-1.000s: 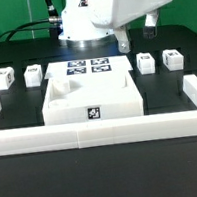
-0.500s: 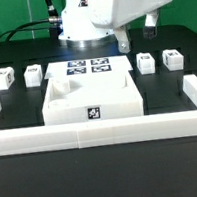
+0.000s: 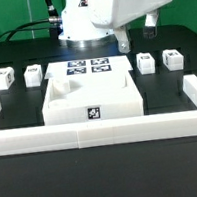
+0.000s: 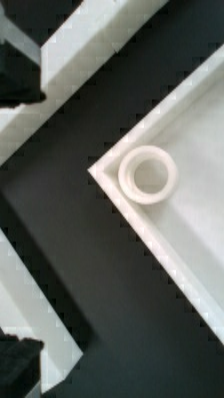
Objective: Assemble square table
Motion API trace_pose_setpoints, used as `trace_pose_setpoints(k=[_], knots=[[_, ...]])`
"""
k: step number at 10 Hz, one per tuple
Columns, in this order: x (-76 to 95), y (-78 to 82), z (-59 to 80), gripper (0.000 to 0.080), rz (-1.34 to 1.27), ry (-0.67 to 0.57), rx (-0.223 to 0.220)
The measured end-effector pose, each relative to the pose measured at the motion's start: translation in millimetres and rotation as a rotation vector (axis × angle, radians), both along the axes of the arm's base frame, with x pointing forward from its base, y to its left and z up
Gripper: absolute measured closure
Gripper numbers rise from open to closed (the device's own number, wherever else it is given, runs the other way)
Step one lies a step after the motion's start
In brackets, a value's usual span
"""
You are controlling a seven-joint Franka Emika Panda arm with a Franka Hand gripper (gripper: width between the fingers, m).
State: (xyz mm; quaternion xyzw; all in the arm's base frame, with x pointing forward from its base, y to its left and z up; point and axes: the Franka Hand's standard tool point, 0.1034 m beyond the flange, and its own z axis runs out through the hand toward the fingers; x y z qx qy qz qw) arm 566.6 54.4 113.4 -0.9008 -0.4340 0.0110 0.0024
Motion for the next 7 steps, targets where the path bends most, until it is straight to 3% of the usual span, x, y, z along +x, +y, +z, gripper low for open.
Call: trace_pose_setpoints(k=[2,5,7], knots=[[-1.2,-1.2,0.6,0.015,0.012,0.001,0.0],[-56.0,-28.0,13.4,0.015,0.291,0.034,-0.007],[-68.2,-37.8,14.3,0.015,0.449,0.045,-0.001]])
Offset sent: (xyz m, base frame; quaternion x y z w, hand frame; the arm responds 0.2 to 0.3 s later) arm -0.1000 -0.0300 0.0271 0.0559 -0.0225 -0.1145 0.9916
